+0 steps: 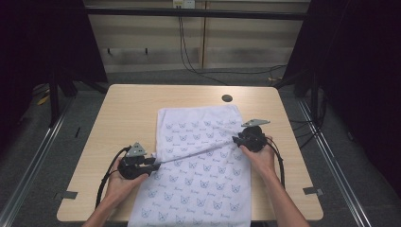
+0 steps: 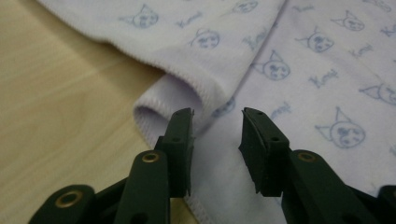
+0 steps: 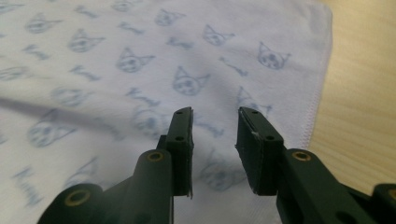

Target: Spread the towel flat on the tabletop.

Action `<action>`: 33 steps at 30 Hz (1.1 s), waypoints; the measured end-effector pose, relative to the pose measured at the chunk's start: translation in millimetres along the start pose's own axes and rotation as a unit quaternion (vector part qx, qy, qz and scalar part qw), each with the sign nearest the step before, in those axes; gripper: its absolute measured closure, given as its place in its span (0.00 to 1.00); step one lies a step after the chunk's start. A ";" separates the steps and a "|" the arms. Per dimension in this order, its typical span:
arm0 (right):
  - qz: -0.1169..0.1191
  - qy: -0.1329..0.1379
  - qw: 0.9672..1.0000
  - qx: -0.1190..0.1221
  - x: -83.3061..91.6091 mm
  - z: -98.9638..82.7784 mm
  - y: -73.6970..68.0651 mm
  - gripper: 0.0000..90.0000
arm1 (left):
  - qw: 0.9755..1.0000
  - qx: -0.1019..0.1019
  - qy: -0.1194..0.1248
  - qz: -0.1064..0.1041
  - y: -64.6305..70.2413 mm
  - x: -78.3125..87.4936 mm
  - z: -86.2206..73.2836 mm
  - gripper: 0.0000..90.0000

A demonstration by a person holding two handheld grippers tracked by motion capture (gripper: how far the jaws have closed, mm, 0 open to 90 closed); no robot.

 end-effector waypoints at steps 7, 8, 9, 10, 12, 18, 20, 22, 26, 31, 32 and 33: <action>0.093 0.020 0.995 0.023 49.9 -23.2 -24.4 0.78 | 0.997 0.046 0.043 0.055 -8.5 17.0 4.2 0.69; 0.099 0.018 0.994 0.029 56.8 -30.3 -28.2 0.78 | 0.997 0.039 0.040 0.050 -1.3 21.6 5.0 0.69; 0.108 0.008 0.994 0.035 62.3 -37.7 -31.2 0.79 | 0.997 0.033 0.040 0.059 8.2 26.2 4.8 0.71; 0.112 -0.001 0.993 0.044 67.7 -44.9 -33.5 0.79 | 0.998 0.025 0.029 0.053 16.4 30.3 3.1 0.71; 0.114 -0.019 0.992 0.051 75.4 -58.2 -35.5 0.79 | 1.000 0.004 0.019 0.023 32.0 32.3 -4.5 0.72; 0.100 -0.050 0.991 0.079 87.1 -85.3 -38.4 0.80 | 0.998 -0.040 -0.051 -0.013 52.4 9.3 -17.8 0.74; 0.099 -0.056 0.991 0.075 90.3 -88.1 -35.2 0.81 | 0.998 -0.037 -0.053 -0.004 57.2 8.1 -18.3 0.74; 0.099 -0.058 0.991 0.075 93.1 -91.2 -31.1 0.81 | 0.998 -0.039 -0.048 -0.012 64.2 8.1 -22.1 0.74; 0.092 -0.058 0.992 0.065 94.8 -96.1 -20.2 0.81 | 0.996 -0.053 -0.061 -0.031 81.6 10.3 -27.9 0.74; 0.086 -0.062 0.991 0.080 101.7 -100.1 -20.5 0.80 | 0.995 -0.040 -0.064 -0.065 90.4 16.6 -34.9 0.74; 0.086 -0.062 0.991 0.080 101.7 -100.1 -20.5 0.80 | 0.994 -0.038 -0.067 -0.072 89.3 18.1 -35.3 0.75; 0.089 -0.064 0.990 0.088 104.1 -101.1 -22.1 0.81 | 0.994 -0.034 -0.066 -0.076 88.1 19.0 -35.3 0.75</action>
Point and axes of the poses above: each handheld gripper's, and its own axes: x roughly backward along the jaws, z roughly out of its top, y roughly to its right, the point moved 1 cm from there along -x, roughly forward along the jaws, and after that the axes turned 14 degrees about -z, right-handed, at the moved point
